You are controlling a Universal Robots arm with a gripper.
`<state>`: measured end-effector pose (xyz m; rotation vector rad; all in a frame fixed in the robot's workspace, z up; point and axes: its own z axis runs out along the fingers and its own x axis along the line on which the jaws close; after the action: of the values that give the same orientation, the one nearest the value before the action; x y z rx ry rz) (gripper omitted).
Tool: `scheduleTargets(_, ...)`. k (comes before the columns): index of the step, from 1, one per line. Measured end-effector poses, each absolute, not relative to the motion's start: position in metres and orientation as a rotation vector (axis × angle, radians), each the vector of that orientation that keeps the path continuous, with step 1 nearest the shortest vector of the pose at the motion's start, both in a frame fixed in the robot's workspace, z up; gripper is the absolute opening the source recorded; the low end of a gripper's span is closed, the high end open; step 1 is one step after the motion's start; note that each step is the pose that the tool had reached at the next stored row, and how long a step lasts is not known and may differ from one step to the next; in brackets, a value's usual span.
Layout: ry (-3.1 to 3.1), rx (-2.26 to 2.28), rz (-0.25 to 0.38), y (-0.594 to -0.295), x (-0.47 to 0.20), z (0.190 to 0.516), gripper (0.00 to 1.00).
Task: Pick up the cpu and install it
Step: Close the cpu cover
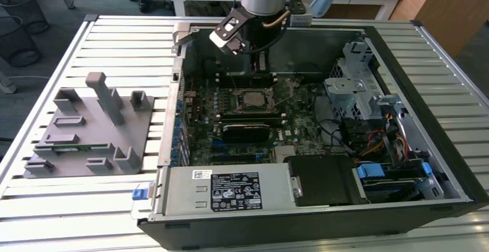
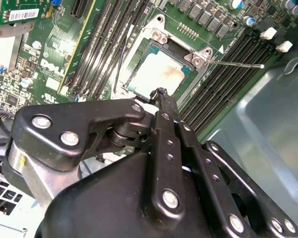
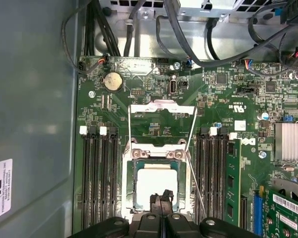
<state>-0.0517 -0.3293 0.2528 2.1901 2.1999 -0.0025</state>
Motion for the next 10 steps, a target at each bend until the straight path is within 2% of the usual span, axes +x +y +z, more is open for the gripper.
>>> scheduleTargets(10, 2.2, 2.19, -0.002, -0.3292, -0.0517, 0.2575, 0.11)
